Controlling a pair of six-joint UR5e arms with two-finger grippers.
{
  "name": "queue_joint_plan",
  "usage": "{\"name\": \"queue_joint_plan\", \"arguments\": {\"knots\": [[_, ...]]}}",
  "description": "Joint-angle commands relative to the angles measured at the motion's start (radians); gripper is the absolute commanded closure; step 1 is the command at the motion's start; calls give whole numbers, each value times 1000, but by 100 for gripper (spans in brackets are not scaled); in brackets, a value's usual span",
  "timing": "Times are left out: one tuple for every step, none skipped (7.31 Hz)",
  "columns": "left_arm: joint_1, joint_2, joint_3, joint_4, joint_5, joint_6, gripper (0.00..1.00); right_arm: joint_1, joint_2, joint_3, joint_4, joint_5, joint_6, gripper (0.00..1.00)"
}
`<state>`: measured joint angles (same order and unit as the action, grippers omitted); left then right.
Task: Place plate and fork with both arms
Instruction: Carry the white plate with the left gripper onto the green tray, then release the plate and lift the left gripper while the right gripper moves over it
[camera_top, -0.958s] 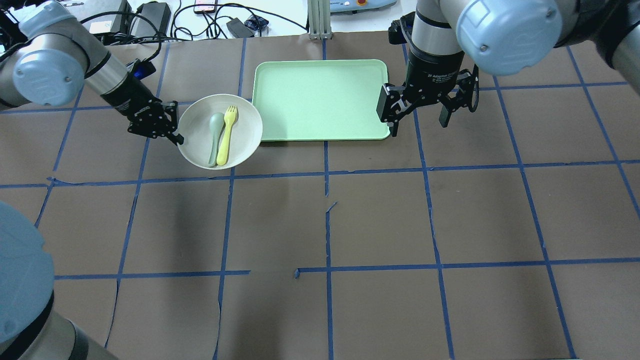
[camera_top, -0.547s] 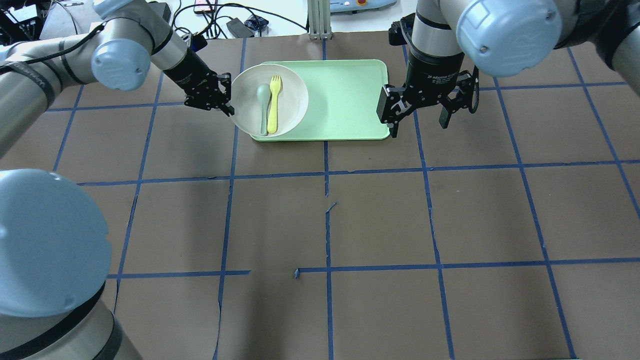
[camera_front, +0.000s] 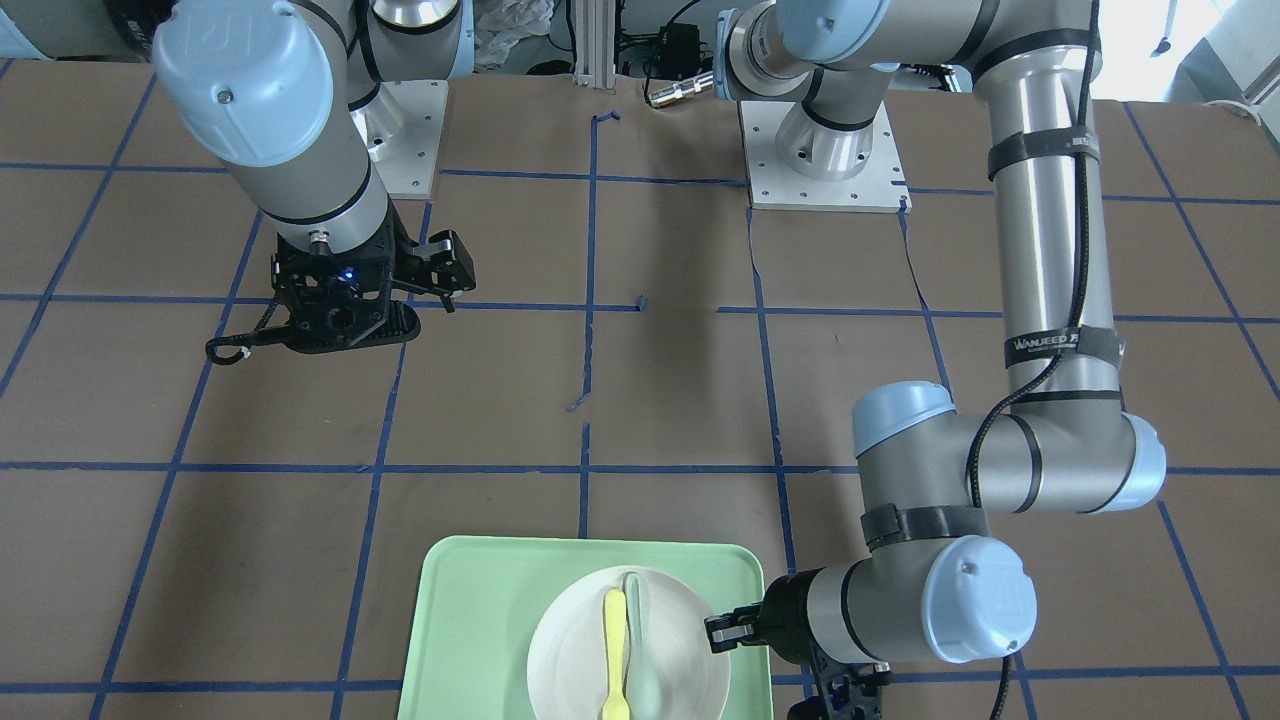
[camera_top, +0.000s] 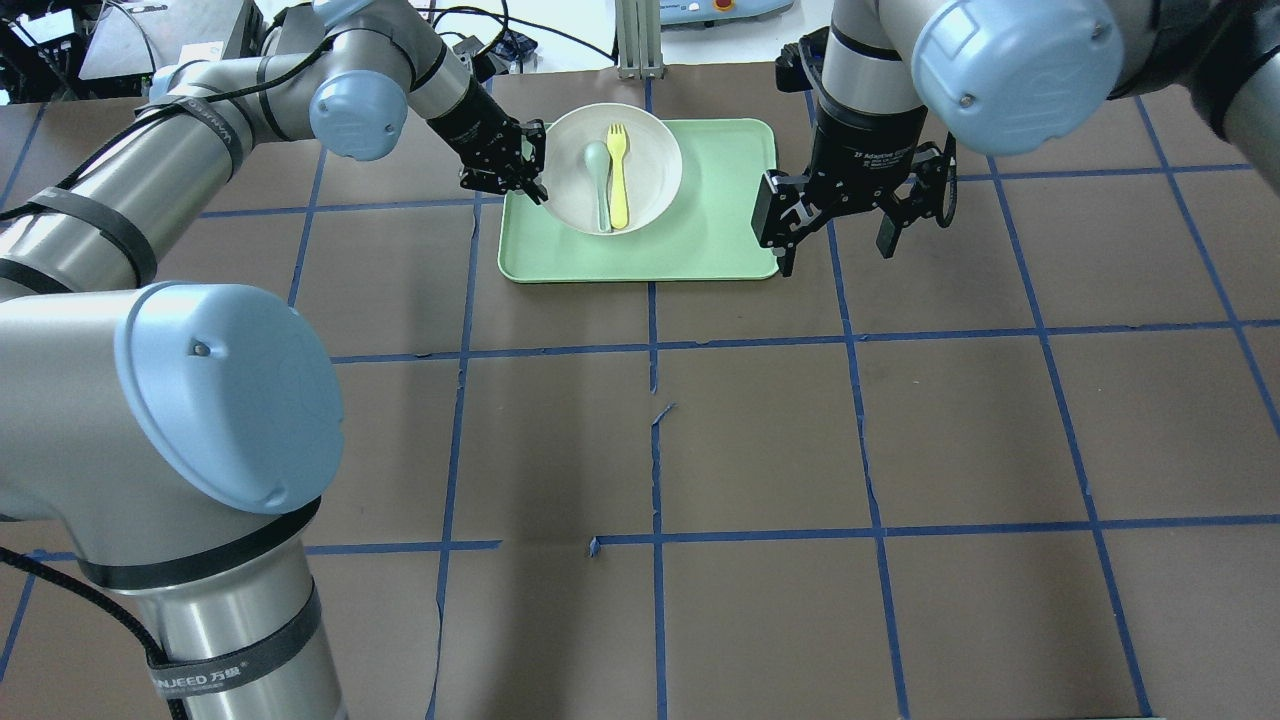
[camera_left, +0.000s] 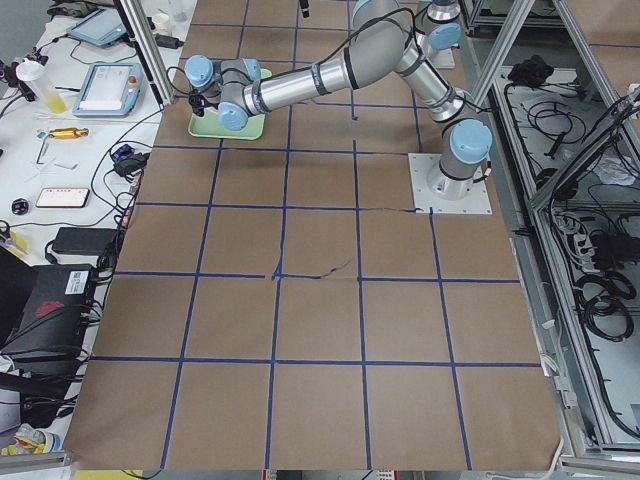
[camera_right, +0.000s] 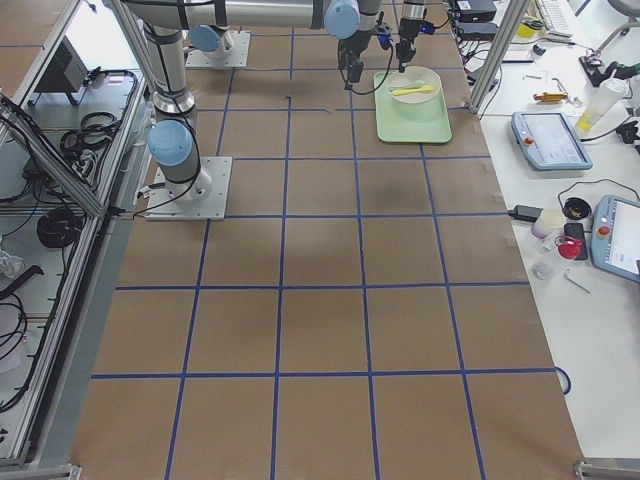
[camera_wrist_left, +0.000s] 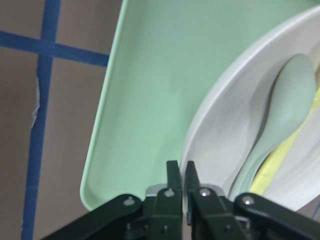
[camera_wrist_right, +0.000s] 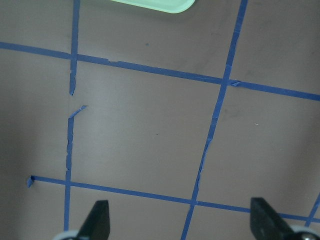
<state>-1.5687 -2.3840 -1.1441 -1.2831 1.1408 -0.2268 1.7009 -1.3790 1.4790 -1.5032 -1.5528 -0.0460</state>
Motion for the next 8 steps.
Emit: {"name": "queue_joint_plan", "arguments": {"knots": [[-25,-21,7,1,4,9,100,0,0,-3,-11,26,0,0],[-31,-21,4,1,8,15,100,0,1,-3,-18,26,0,0],[-31,-21,4,5,8,15,93,0,0,-2,-19,26,0,0],[-36,-18,3,5,8,14,39,0,0,-2,-16,26,0,0],[-36,-2,1,4,8,9,14,0,0,0,-15,25,0,0],[-39,24,-5,-1,19,7,3,0,5,-3,-15,23,0,0],[-36,75,-28,-8,72,14,0,0,6,-6,-32,25,2,0],[-21,132,-63,-22,272,64,0,2,9,-3,-81,26,0,0]]}}
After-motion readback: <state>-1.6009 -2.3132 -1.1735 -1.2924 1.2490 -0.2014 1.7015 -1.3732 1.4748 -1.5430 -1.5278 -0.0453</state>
